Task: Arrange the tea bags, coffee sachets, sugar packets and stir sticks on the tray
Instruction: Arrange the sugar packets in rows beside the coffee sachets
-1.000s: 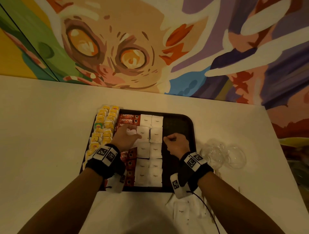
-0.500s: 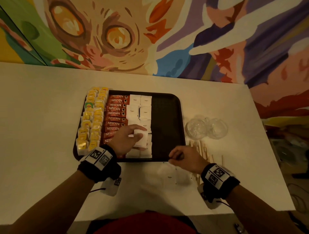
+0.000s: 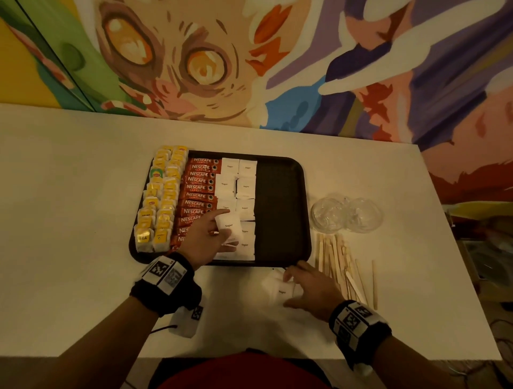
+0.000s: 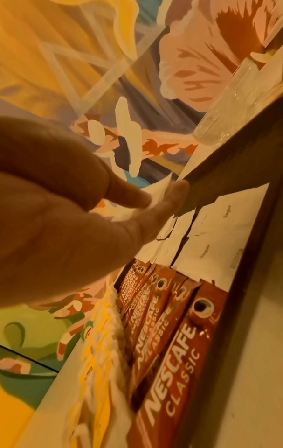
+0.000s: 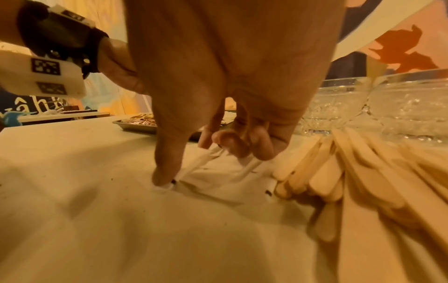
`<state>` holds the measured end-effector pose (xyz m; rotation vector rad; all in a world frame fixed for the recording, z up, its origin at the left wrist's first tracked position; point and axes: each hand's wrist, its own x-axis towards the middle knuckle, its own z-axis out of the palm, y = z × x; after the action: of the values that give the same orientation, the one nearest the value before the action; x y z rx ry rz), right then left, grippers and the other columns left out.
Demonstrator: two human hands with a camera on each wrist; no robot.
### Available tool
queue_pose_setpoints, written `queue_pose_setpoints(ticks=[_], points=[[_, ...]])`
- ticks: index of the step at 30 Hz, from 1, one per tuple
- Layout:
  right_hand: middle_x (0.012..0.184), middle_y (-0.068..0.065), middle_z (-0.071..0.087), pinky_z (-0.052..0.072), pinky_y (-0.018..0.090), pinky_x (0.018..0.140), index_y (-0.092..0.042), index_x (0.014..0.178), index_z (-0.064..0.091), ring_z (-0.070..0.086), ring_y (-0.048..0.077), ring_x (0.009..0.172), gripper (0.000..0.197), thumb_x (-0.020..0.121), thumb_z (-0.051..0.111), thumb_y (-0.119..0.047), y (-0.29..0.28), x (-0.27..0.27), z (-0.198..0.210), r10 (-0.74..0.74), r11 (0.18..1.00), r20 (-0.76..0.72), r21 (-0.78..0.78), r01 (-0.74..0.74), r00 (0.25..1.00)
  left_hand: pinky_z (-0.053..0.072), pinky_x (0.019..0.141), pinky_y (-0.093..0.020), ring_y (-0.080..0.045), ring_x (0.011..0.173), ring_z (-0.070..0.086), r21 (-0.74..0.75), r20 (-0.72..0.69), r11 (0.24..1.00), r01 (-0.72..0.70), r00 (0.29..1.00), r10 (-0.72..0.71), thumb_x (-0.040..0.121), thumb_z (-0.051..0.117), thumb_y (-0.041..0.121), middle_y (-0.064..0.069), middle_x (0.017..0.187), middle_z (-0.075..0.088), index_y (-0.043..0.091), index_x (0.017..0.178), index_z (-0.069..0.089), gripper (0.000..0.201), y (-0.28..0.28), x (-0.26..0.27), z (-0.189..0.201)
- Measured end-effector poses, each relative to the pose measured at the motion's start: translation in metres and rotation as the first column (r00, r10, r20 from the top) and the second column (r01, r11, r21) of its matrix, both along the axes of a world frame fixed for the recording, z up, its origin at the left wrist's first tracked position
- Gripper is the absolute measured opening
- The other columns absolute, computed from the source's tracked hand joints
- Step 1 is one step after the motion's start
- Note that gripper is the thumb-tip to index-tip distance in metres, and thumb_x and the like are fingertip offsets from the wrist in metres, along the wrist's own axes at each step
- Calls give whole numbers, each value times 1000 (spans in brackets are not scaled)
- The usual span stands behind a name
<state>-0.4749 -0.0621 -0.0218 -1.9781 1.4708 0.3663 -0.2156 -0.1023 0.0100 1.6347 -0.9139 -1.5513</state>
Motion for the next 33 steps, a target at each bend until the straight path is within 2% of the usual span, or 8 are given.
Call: queue_pose_setpoints(ticks=[6, 10, 15, 20, 24, 26, 29, 33], points=[[128, -11, 43, 41, 18, 85, -30, 120, 56, 50, 7, 107, 36, 88, 67, -40, -1, 5, 3, 7, 995, 24, -101, -5, 1000, 59, 59, -29, -14, 80, 68, 12, 126, 999, -48, 991, 46, 95, 54, 7, -2, 111, 61, 14, 117, 48, 23, 1, 11, -8], [135, -11, 40, 45, 28, 98, -33, 136, 46, 49, 9, 116, 53, 88, 65, -43, 2, 7, -1, -17, 997, 14, -78, 18, 1000, 58, 59, -29, -14, 78, 68, 20, 171, 998, -59, 984, 54, 94, 57, 9, -1, 106, 62, 12, 110, 50, 18, 1, 16, -11], [131, -10, 43, 46, 30, 99, -31, 137, 47, 50, 10, 113, 57, 86, 67, -44, 4, 8, -1, -1, 999, -2, -43, 1, 1000, 55, 53, -18, -7, 75, 64, 10, 187, 999, -43, 981, 41, 94, 56, 8, 2, 104, 60, 9, 112, 50, 19, 1, 18, -13], [123, -12, 43, 46, 26, 94, -29, 122, 57, 49, 8, 108, 40, 86, 69, -42, 1, 11, 1, -19, 999, 42, -30, 20, 999, 60, 69, -33, -20, 81, 70, 6, 159, 999, -52, 986, 51, 97, 52, 7, -6, 111, 62, 12, 113, 53, 17, 1, 19, -14], [104, -13, 57, 44, 18, 81, -27, 110, 65, 53, 2, 91, 23, 90, 65, -40, -9, 18, 8, -55, 998, 168, 26, 51, 984, 52, 54, -11, -3, 78, 58, -24, 211, 998, -61, 975, 65, 97, 49, 4, 1, 107, 56, 11, 113, 53, 18, -1, 22, -16], [95, -14, 63, 47, 16, 75, -28, 106, 64, 59, 1, 84, 17, 92, 64, -38, -20, 24, 13, -146, 988, 319, 99, 120, 937, 51, 55, -9, -1, 80, 55, -27, 267, 999, -23, 963, 29, 97, 49, 3, 7, 99, 54, 12, 110, 53, 17, -5, 24, -14], [93, -1, 69, 58, 27, 69, -23, 97, 62, 69, 13, 79, 8, 93, 64, -29, -44, 40, 18, -332, 943, 520, 199, 267, 787, 51, 75, -22, -17, 99, 58, -19, 381, 1000, 15, 924, -7, 95, 56, 8, 3, 104, 58, 13, 107, 59, 14, -16, 30, -14], [102, 5, 68, 59, 30, 59, -16, 105, 57, 73, 21, 74, 14, 94, 62, -22, -83, 67, 20, -481, 873, 591, 253, 417, 647, 50, 90, -34, -18, 96, 61, -15, 531, 1000, -6, 847, 13, 85, 71, 20, 1, 106, 65, 13, 108, 65, 25, -35, 35, -18]])
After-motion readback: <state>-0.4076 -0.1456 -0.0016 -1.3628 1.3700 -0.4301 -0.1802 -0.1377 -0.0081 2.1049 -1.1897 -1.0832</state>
